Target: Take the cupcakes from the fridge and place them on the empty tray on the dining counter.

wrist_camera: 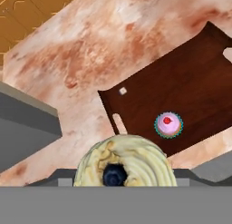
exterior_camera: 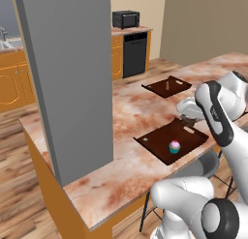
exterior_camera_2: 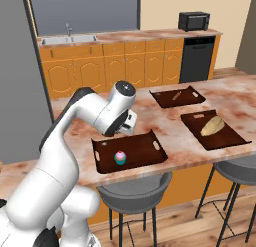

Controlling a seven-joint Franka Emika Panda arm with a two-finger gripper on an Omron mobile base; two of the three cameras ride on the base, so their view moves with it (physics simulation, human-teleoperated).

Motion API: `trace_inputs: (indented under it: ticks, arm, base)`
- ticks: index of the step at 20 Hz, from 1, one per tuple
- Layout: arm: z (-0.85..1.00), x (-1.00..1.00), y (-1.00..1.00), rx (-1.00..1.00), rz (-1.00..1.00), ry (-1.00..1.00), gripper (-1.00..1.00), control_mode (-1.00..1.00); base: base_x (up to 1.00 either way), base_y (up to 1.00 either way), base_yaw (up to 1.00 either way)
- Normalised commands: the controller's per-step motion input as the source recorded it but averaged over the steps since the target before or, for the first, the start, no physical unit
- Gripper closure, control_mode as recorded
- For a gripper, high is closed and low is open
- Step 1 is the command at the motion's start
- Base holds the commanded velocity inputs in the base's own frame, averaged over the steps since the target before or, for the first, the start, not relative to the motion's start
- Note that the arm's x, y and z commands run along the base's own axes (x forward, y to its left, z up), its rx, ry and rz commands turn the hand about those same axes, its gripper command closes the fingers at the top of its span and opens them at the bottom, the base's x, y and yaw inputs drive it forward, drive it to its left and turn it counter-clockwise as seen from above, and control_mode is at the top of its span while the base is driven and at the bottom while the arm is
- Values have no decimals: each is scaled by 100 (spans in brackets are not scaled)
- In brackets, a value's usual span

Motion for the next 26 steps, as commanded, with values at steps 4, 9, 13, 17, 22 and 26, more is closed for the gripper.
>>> trace_inputs:
  ticks: [4, 9, 13, 17, 22, 26]
  arm:
    - [-39, 1, -1, -2, -16, -12, 100, -100]
    - [-36, 16, 0, -5, -26, -1, 100, -100]
    - [-30, 27, 0, -1, -19, -2, 100, -100]
    - [-19, 38, -8, 0, -6, -3, 100, -100]
    - [-5, 44, -8, 0, 0, -6, 100, -100]
    - [-5, 43, -19, 0, 0, -1, 100, -100]
  base:
    - [0, 0, 0]
    - [0, 0, 0]
    - [0, 0, 0]
    - [0, 0, 0]
    - [0, 0, 0]
    - [0, 0, 0]
